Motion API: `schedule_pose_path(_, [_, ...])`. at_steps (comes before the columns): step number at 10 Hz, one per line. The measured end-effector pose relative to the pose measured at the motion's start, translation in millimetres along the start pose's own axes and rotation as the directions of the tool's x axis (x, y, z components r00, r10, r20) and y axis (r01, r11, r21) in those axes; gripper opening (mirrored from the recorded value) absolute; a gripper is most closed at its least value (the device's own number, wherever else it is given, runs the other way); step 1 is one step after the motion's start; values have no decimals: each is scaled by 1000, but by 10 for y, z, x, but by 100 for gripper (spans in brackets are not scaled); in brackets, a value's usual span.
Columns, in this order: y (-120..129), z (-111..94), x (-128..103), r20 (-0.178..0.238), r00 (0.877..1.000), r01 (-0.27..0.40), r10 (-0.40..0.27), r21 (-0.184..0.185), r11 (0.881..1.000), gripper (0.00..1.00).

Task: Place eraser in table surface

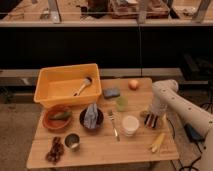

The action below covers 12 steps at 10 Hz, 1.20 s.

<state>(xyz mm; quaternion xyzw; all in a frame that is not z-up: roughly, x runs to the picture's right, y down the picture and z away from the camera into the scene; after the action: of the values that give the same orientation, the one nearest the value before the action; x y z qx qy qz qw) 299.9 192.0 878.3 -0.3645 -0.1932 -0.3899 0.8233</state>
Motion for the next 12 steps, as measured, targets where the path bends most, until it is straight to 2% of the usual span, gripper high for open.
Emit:
schedule_pose_path(4, [4, -8, -3, 1, 1000, 0, 0, -1, 1000, 78])
schedule_pose_path(6, [7, -9, -3, 1, 1000, 0, 0, -1, 1000, 62])
schedule_pose_path(7, [3, -14, -3, 1, 1000, 0, 0, 0, 1000, 53])
schedule_pose_path(8, [-1, -30, -4, 1, 1000, 0, 0, 2, 1000, 38])
schedule_pose_path(12, [20, -98, -4, 2, 1000, -3, 3, -1, 1000, 3])
